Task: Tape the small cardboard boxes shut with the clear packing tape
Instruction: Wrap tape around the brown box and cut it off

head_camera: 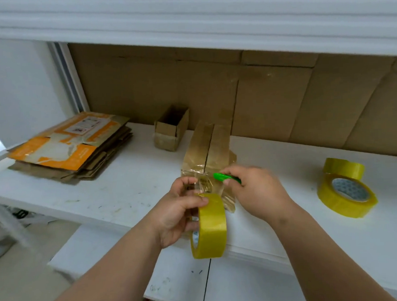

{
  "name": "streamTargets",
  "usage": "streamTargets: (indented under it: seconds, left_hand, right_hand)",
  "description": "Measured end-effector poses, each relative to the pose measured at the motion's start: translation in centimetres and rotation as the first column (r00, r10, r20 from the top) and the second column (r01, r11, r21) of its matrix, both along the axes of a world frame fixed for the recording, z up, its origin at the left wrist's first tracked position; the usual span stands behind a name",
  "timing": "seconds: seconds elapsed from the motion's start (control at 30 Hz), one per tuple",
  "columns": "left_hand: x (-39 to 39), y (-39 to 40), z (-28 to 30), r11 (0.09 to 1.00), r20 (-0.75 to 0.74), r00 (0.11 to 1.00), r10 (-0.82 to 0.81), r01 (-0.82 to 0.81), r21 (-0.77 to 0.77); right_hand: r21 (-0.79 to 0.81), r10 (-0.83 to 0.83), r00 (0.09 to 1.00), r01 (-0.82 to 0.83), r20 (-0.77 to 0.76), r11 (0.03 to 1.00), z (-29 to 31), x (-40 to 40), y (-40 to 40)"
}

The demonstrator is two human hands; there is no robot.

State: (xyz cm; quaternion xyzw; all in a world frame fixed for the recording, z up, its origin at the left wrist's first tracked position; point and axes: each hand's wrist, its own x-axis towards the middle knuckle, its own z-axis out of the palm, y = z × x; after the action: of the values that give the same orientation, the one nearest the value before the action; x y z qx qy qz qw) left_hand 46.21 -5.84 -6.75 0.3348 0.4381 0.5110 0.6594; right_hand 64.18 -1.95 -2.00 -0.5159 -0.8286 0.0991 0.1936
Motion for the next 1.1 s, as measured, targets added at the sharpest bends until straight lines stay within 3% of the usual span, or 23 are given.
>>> streamTargets:
  seconds: [0.13, 0.23, 0.37, 0.7, 0.97, 1.1]
  left_hand:
    - [0.0, -0.2, -0.1, 0.999, 0.017, 0.999, 0.029, -0.029, -0.014]
    - [-0.1, -0.1, -0.2, 0.999, 0.025, 0.999, 0.044, -0.044, -0.027]
    - [-0.5, 0.0, -0.4, 0.999, 0.005, 1.000, 0.007, -0.007, -0.039]
    - [-1.3, 0.3, -0.7, 0.997, -0.001, 0.999, -0.054, 0.054, -0.046]
    - [-1.4, 0.4, -1.0, 0.997, -0.006, 0.998, -0.068, 0.068, -0.029]
    - [-1.3, 0.4, -1.1, 0.998, 0.029, 0.999, -0.042, 0.043, -0.035]
  right_hand:
    - [0.060, 0.052, 0.995, -0.057, 0.083, 0.997, 0.2, -1.3, 0.0]
    - [-0.013, 0.085, 0.991, -0.085, 0.099, 0.996, 0.6, -1.9, 0.0]
    - [-0.171, 0.106, 0.994, -0.101, 0.017, 0.980, 0.8, -1.8, 0.6]
    - [-0.215, 0.020, 0.988, -0.053, -0.153, 0.975, 0.1, -3.5, 1.2]
    - [-0.158, 0.033, 0.998, -0.024, 0.058, 0.987, 0.9, -4.6, 1.8]
    - [-0.147, 0.014, 0.996, 0.000, 0.089, 0.989, 1.1, -4.8, 2.1]
